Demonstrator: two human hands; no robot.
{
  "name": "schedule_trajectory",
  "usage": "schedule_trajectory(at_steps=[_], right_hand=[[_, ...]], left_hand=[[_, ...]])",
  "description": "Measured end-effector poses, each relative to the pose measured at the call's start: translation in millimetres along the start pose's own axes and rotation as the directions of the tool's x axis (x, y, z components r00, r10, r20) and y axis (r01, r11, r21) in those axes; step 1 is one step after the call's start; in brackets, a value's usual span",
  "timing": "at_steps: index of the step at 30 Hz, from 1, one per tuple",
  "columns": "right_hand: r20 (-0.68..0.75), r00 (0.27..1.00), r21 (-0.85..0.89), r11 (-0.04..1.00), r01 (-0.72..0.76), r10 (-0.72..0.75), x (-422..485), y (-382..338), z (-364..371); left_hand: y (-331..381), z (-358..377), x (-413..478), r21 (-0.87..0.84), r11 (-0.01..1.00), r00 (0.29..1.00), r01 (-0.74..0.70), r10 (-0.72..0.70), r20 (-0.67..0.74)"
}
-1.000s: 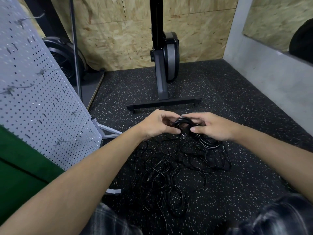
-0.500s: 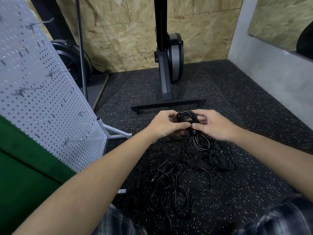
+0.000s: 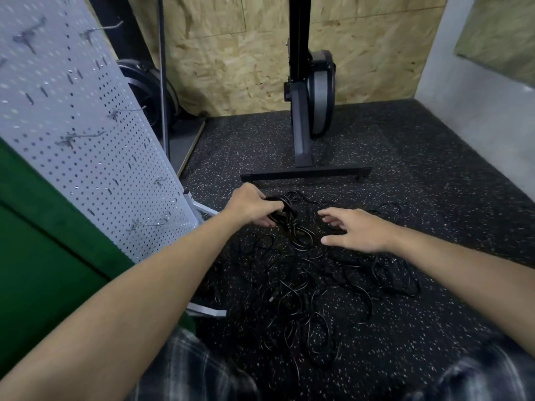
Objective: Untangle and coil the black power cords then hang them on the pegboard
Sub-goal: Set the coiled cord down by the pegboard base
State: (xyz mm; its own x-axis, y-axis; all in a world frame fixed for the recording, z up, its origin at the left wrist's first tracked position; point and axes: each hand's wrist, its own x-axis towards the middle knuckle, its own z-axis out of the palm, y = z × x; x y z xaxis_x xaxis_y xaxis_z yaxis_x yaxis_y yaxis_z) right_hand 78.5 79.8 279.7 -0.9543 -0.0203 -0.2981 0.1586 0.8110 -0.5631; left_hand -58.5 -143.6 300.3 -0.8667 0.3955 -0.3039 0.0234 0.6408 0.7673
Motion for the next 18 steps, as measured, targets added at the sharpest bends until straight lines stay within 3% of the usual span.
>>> schedule_trajectory(at_steps=[4,8,12,15,18], right_hand=[[0.065,0.996,-0.18,0.981,0.068,-0.057,16.7,-21.6,13.6],[0.114,0.992,-0.25,0.964,0.088,-0.061,44.4,-36.7,33.2],[0.166,0.986,-0.275,0.959,0.074,-0.028,76.8,-34.2,60.5],[0.203,0.979,-0.27,0.959,0.085,-0.03,98.4,-27.4,87.0],[0.196,0.979,-0.243,0.964,0.112,-0.064,118.7,-22.6,114.7]], left_hand=[[-25.0,-29.5,2.7,-0.059,0.992,0.993,0.109,-0.111,-0.035],[-58.0,-44.0,8.7,-0.039,0.986,0.983,0.162,-0.165,-0.086],[-94.8,-49.2,24.4,0.191,0.974,0.983,0.12,-0.089,-0.163],[-122.9,-47.2,40.2,0.358,0.93,0.991,0.083,-0.04,-0.125],[-158.6,-45.6,61.5,0.498,0.859,0.993,0.117,-0.087,-0.083]])
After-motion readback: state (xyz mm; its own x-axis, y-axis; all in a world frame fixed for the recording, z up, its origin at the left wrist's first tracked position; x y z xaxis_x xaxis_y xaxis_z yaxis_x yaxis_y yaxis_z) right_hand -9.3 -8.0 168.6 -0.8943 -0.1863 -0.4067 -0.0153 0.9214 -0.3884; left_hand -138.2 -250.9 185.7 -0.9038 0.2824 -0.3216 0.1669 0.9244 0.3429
